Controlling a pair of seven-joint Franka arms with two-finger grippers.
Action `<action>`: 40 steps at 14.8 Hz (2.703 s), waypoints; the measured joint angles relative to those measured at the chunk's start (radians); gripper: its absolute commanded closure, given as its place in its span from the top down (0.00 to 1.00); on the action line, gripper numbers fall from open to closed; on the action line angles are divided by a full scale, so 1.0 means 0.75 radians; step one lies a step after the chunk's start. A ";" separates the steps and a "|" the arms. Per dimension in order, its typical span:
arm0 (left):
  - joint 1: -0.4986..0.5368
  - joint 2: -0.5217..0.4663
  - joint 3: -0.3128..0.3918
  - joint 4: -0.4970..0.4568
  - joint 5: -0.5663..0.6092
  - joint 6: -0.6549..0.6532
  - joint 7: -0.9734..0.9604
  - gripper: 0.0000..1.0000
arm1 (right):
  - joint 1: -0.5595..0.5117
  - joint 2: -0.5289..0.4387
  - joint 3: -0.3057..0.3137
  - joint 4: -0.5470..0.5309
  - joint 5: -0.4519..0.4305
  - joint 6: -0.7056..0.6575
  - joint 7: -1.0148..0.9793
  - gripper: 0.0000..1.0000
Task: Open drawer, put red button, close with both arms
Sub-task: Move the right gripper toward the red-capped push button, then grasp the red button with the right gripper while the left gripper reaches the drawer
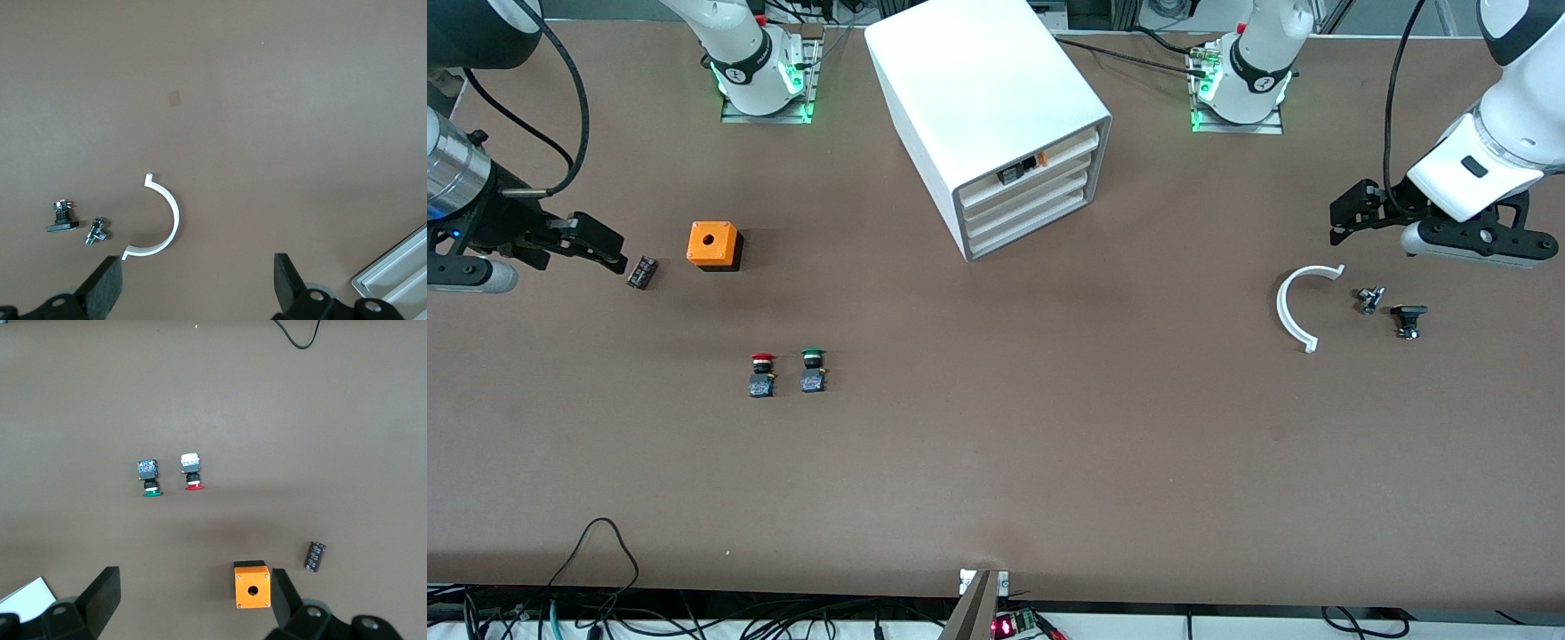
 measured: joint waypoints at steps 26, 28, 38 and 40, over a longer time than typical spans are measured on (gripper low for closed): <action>-0.111 0.280 -0.184 -0.007 -0.412 -0.202 0.124 1.00 | 0.062 0.534 0.008 -0.280 0.014 0.757 -0.137 1.00; -0.111 0.337 -0.190 -0.009 -0.548 -0.196 0.215 1.00 | 0.062 0.586 0.007 -0.338 0.014 0.878 -0.162 1.00; -0.109 0.455 -0.189 -0.401 -1.223 0.173 0.941 1.00 | 0.061 0.724 0.006 -0.361 0.013 1.012 -0.211 0.44; -0.109 0.461 -0.193 -0.478 -1.319 0.188 1.021 1.00 | 0.061 0.723 0.006 -0.361 0.013 1.013 -0.213 0.23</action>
